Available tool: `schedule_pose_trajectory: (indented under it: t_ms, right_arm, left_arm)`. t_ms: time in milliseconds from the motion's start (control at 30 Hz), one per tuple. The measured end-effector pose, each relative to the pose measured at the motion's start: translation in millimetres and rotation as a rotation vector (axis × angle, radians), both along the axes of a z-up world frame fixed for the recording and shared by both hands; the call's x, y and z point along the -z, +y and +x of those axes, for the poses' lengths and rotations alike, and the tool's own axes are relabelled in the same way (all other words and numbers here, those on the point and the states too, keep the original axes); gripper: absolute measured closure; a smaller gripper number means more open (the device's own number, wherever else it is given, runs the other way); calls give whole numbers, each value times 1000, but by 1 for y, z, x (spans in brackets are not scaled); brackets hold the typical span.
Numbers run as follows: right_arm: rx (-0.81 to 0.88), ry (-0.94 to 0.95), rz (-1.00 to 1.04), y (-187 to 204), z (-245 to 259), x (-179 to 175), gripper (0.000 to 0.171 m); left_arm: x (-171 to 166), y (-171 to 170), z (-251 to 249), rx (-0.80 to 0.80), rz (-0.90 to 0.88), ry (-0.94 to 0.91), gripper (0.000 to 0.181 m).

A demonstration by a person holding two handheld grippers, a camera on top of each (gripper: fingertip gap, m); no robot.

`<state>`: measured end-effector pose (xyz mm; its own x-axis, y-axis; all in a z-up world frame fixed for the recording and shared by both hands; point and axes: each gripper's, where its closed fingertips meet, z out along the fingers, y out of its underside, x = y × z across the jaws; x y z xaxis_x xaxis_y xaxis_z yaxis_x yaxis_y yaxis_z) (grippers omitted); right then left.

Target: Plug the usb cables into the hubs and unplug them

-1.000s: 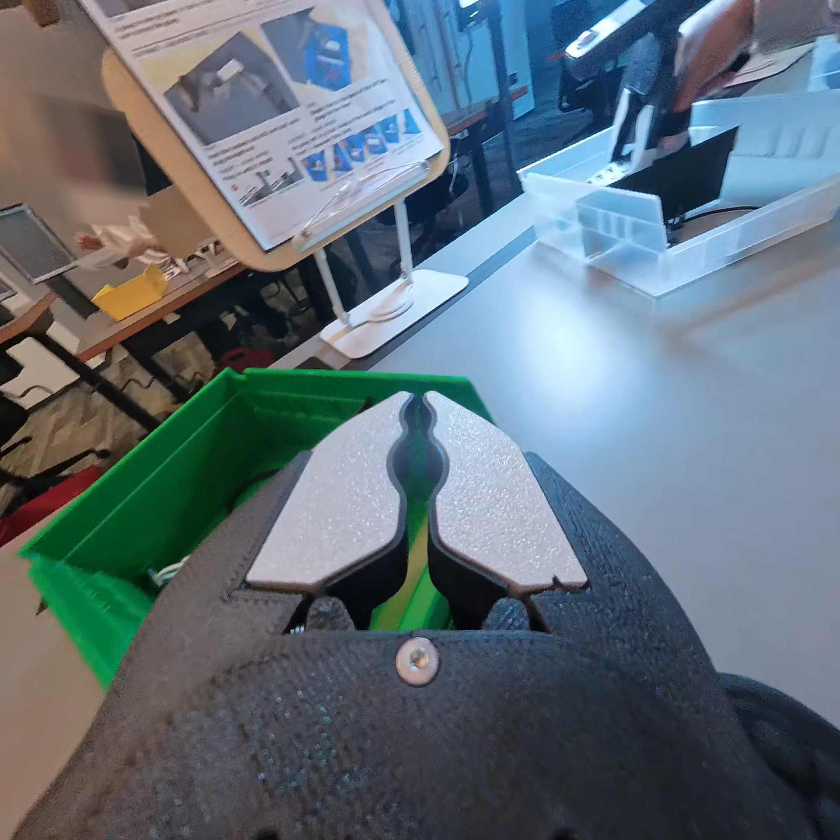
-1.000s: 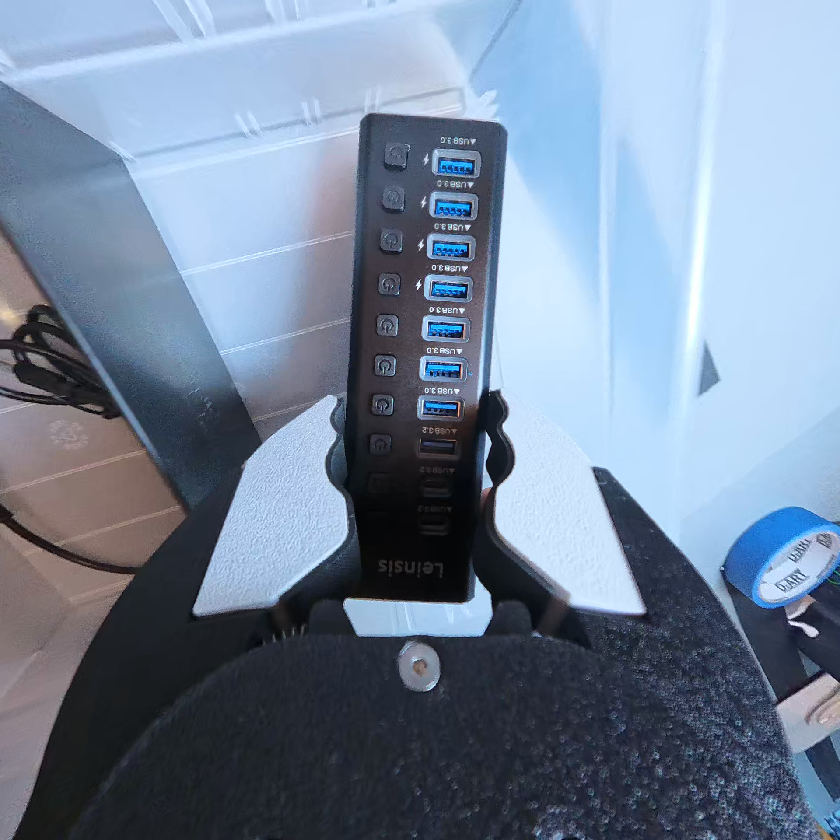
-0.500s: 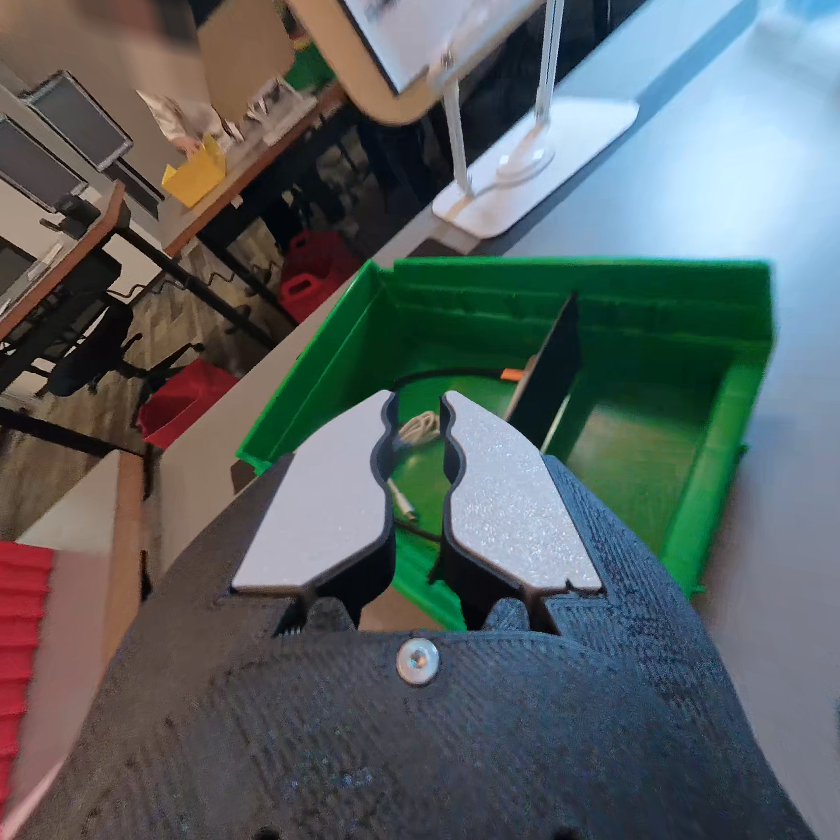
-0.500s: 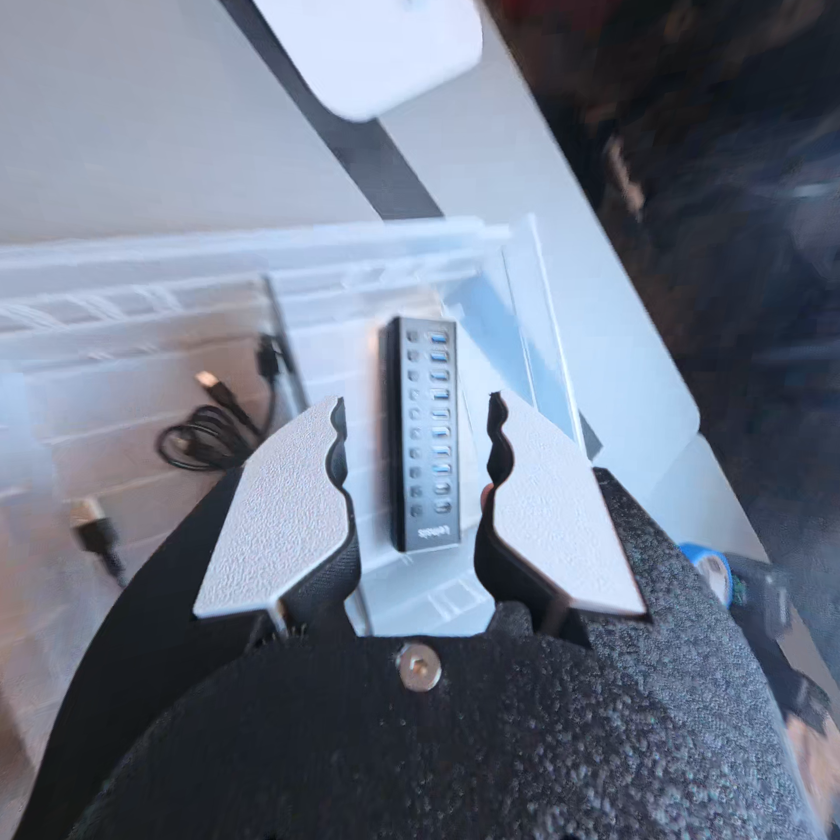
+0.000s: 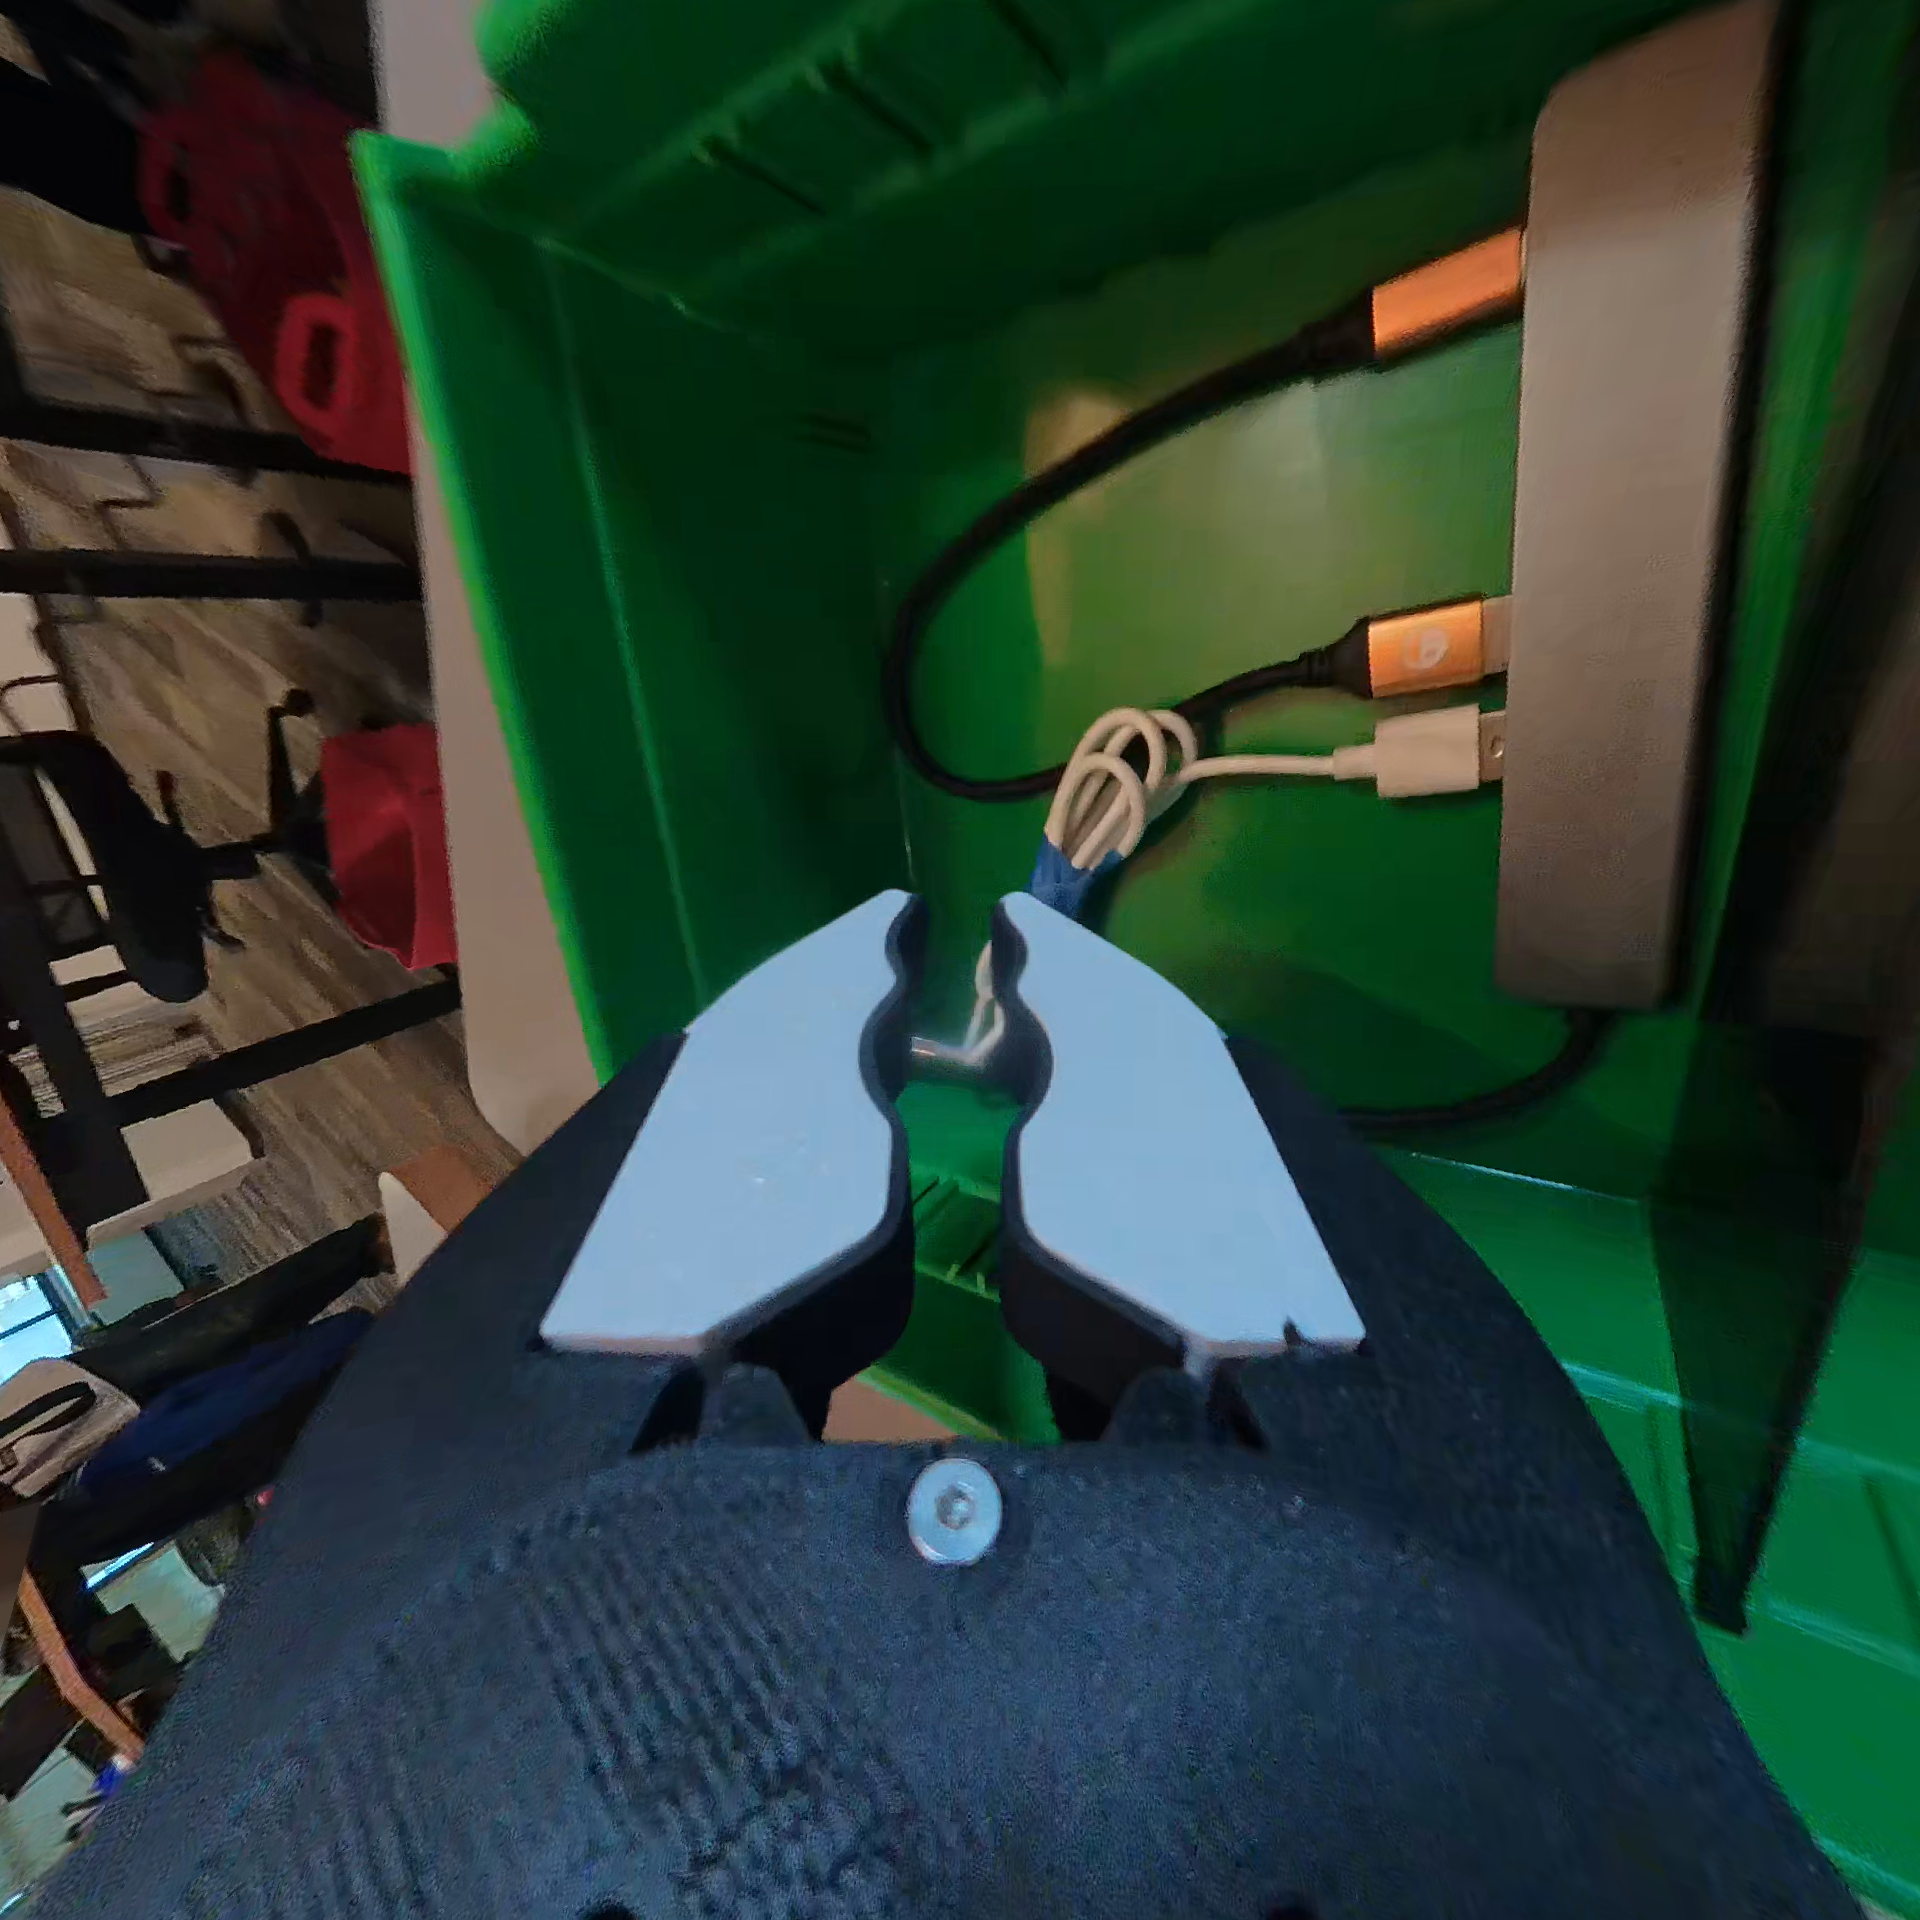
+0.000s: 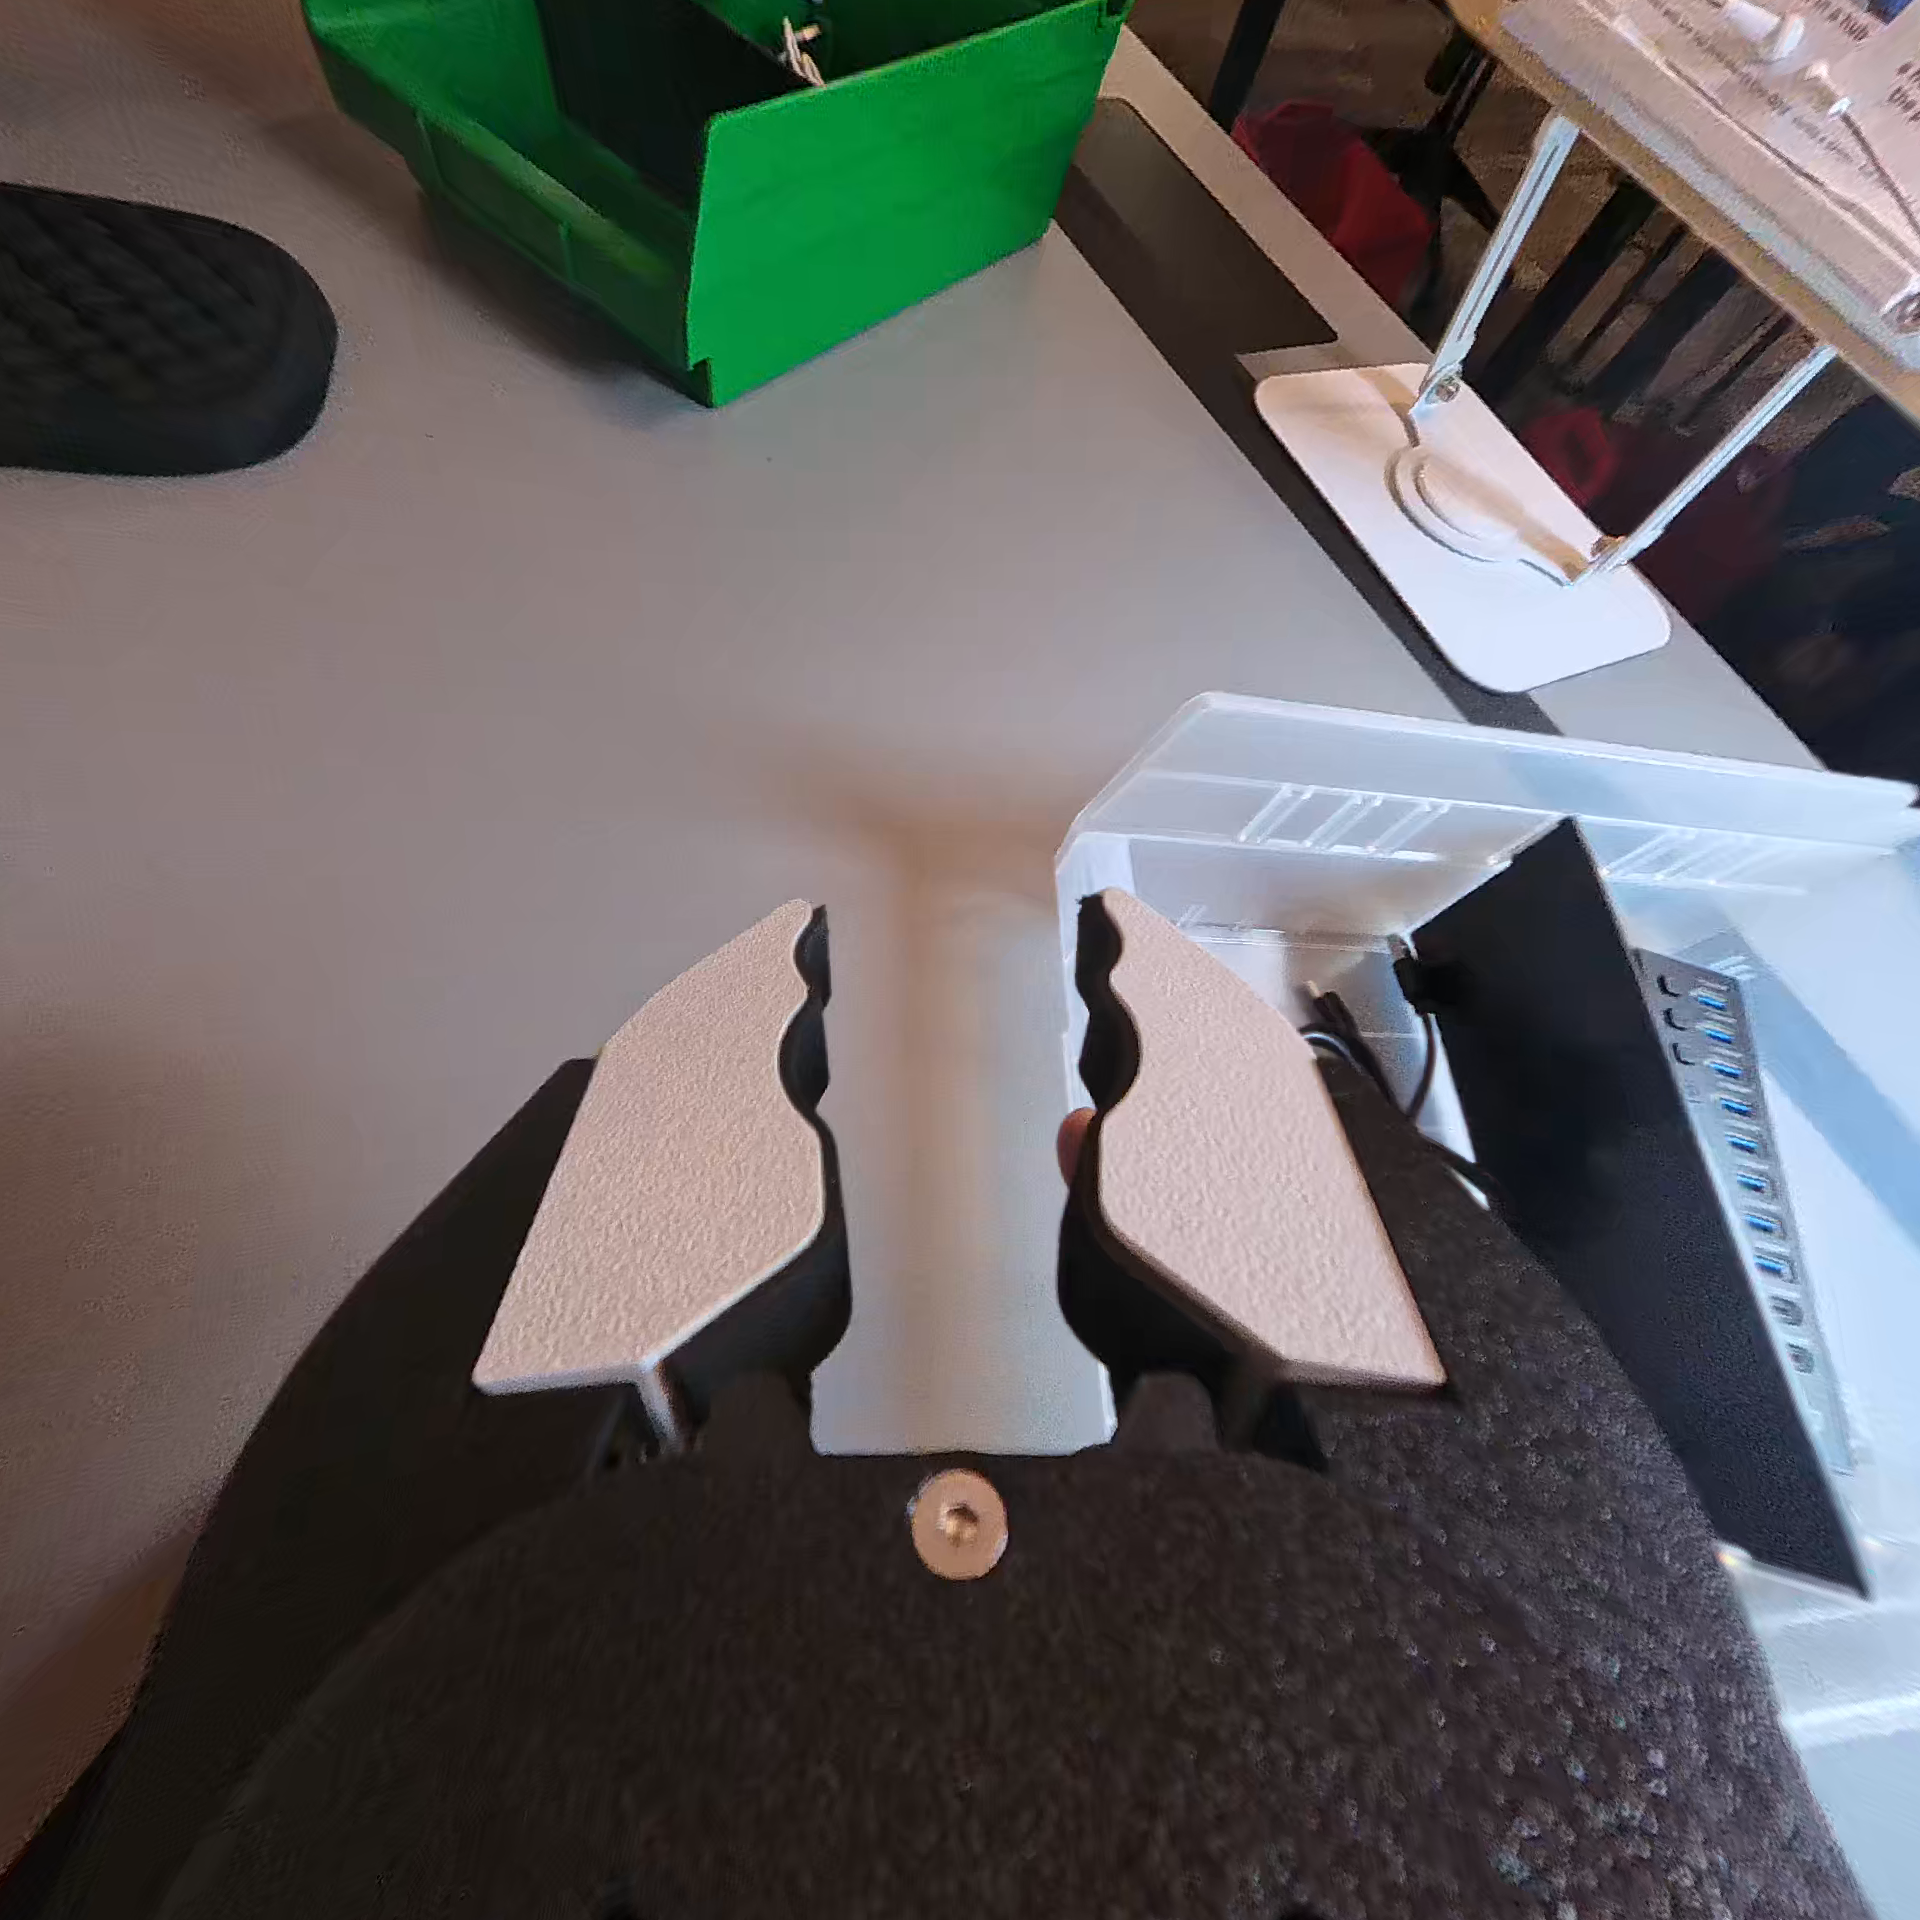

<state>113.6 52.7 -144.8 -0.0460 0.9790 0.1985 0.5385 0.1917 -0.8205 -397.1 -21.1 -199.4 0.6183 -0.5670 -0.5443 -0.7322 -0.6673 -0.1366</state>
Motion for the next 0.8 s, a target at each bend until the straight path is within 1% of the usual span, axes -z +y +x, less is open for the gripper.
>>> schedule_pose_trajectory:
  t_ms: [33,200,267,400,433,467,533,567,633,700,800]
  right_arm:
    - [1,14,-13,-3,1,3,125]
    - [1,76,-96,-8,-6,18,126]
    - [-14,96,-121,-11,-13,22,127]
    - [-57,77,-127,-19,-24,34,129]
    - [-64,68,-118,-21,-25,37,129]
    - [-69,62,-112,-22,-26,39,130]
    - [-75,54,-111,-25,-24,41,130]
    - [-73,59,-112,-25,-24,41,131]
    - [-69,76,-116,-26,-22,40,132]
    - [-66,96,-127,-26,-22,38,134]
    - [-75,120,-134,-29,-26,33,135]
  left_arm:
    - [6,0,-2,3,-42,4,166]
    - [33,-5,-1,24,-248,-30,146]
    - [42,-8,0,29,-316,-48,142]
    - [58,-5,-1,50,-392,-23,145]
    - [62,-4,0,58,-399,-20,149]
    - [63,-1,-1,63,-395,-9,157]
    - [61,1,0,46,-393,-18,159]
    - [58,1,1,40,-380,-23,160]
    - [41,6,3,42,-299,-45,161]
    - [17,10,10,42,-189,-94,161]
    - [-31,14,18,43,0,-138,162]
